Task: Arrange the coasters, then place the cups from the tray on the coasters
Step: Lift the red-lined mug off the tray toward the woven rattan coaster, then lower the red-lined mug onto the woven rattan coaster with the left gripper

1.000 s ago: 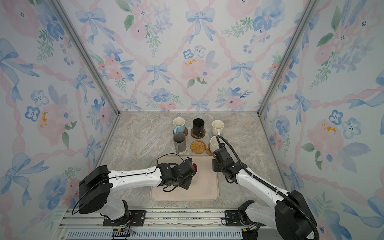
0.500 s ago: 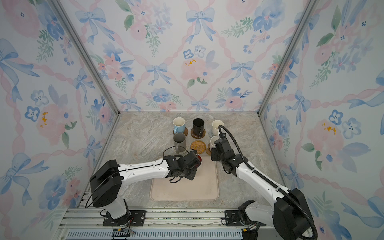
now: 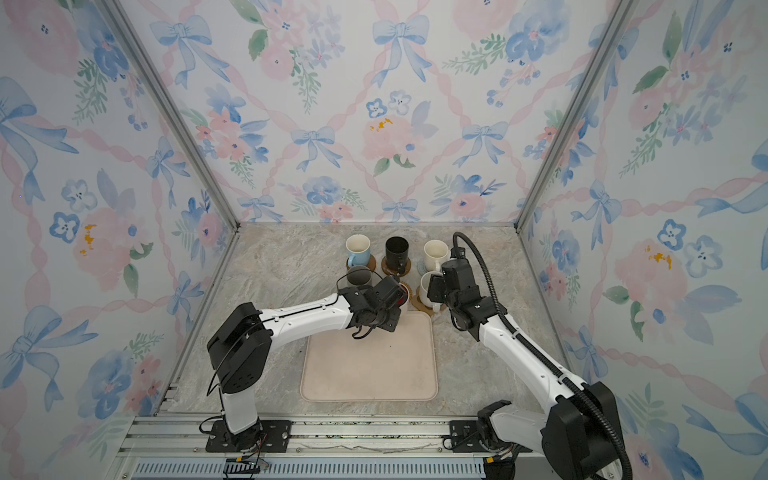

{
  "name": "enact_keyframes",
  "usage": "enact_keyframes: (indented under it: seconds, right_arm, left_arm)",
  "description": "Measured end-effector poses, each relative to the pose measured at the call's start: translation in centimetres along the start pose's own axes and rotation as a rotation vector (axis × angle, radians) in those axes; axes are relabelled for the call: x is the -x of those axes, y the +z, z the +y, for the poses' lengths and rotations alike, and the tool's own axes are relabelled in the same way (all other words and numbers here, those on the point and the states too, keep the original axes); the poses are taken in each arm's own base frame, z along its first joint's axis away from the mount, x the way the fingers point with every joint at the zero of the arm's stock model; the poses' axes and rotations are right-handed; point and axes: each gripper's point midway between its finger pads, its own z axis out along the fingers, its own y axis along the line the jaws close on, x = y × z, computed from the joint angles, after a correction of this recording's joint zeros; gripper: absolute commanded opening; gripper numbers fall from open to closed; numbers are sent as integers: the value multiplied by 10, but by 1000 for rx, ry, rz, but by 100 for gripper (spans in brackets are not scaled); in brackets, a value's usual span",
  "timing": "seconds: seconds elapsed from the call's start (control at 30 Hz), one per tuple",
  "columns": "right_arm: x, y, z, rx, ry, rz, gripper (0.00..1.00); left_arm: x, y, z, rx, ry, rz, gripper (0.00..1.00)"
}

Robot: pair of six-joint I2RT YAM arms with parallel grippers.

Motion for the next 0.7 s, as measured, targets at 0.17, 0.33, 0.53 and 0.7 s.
enact_keyframes:
  seconds: [0.17,0.33,0.53,0.7]
  right_arm:
    - [2,2,-5,-5,13,0,64]
    - [4,3,-12,-11,28,0,64]
    - [7,4,-15,-10,39,-3,64]
    - [7,4,-15,-7,42,-5,64]
  left_arm:
    - [13,11,7,14,-3,-4,0]
    - [28,17,11,15,-5,-14,0]
    - [33,24,9,6,5,-10,0]
    - [28,35,10,1,5,16,0]
